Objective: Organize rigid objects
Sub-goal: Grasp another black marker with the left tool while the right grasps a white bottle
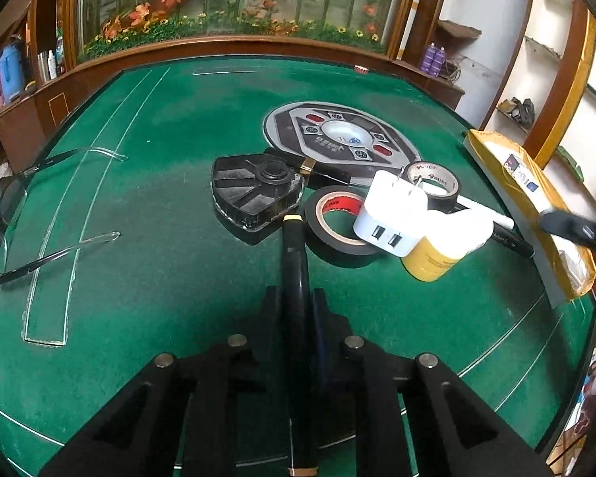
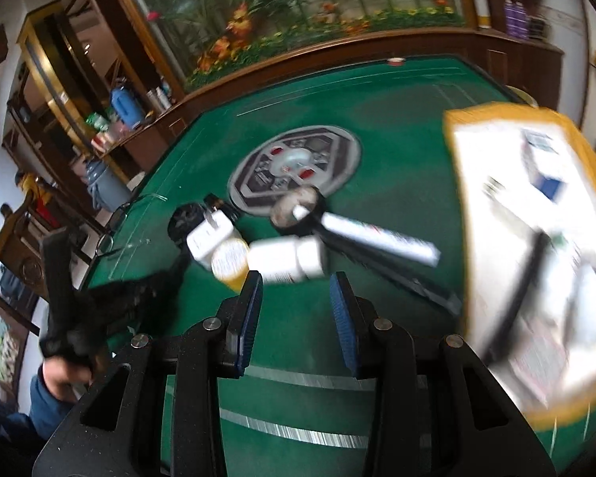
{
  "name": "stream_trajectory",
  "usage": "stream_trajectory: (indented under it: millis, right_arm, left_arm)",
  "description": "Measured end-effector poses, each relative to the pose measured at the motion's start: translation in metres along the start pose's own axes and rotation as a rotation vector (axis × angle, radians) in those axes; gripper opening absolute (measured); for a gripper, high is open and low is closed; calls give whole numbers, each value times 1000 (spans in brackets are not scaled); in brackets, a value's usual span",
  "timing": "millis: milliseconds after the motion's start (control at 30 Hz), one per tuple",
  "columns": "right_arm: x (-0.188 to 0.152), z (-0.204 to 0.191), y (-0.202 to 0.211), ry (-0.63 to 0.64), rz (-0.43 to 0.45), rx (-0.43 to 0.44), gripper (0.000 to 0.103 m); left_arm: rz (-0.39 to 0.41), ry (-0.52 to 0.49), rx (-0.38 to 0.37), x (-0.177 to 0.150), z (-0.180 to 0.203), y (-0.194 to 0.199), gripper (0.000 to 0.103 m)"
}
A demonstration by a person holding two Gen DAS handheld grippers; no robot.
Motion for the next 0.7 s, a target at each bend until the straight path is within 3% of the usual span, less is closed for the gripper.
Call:
stream_trajectory:
  millis: [100,267,367,500,700]
  right_arm:
    - [19,0,-34,-13,-36,32,35]
    - [28,11,-77,-33,-112,-1,36]
    - [16,7,-75,-70,-144,66,39]
    - [-4,-12,-64,-18,-172,100,39]
    - [-24,-32,-72,158,-226,7,49]
  left_arm:
    - [5,-5,2,0,1,0,15]
    - [4,-5,-4,0,1,0,15]
    - [4,-4,-3,0,1,-1,15]
    - [9,-20,17,1,2,-1,15]
    - [10,-23,20,1,2,-2,15]
Point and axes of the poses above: each gripper's, at about its wrist camera, not at the fingertips, and y roughly against the way its jaws point, z to its right, x to its top, the point moved 4 cm from there along -y, roughly the way its jaws point, and after that the axes turned 10 degrees about x, right-handed, at the moved point
